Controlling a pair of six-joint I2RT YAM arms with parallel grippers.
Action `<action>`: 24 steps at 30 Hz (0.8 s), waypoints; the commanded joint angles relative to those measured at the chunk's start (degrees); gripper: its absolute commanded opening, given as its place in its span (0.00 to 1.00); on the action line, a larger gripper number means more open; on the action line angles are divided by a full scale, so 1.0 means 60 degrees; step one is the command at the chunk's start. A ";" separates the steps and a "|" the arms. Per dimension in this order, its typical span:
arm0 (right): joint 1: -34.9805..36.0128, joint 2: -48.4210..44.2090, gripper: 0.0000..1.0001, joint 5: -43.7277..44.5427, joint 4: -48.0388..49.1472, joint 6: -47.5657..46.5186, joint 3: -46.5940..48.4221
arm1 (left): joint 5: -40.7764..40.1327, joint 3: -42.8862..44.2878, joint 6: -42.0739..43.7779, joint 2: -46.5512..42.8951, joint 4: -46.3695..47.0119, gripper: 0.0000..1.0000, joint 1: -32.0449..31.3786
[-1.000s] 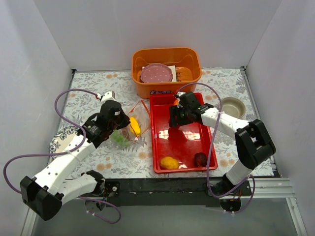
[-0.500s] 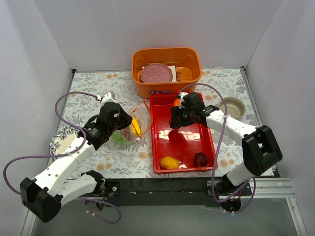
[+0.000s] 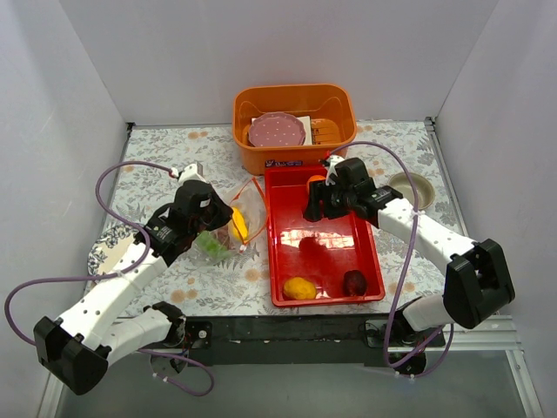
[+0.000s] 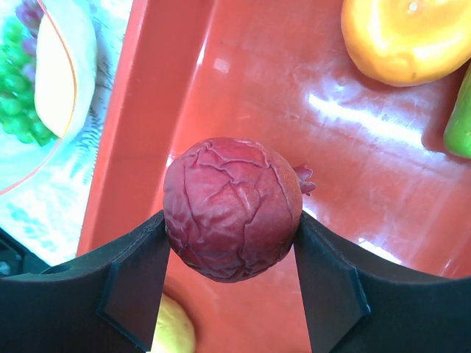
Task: Place the food in the zip-top bag and seal the zipper
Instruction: Pick up the fake fruit from the bin, then place the fake fruit in the zipper food storage bag.
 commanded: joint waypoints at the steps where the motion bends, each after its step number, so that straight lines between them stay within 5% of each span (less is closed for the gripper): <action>1: -0.0003 -0.0355 0.22 -0.0261 -0.0124 0.0748 0.0283 | 0.0072 0.0545 0.0620 -0.0421 -0.0337 0.00 0.0047; 24: 0.0876 -0.0340 0.21 0.0002 -0.0315 0.1951 0.1427 | 0.0599 0.0165 0.0856 -0.1064 -0.0734 0.00 0.0047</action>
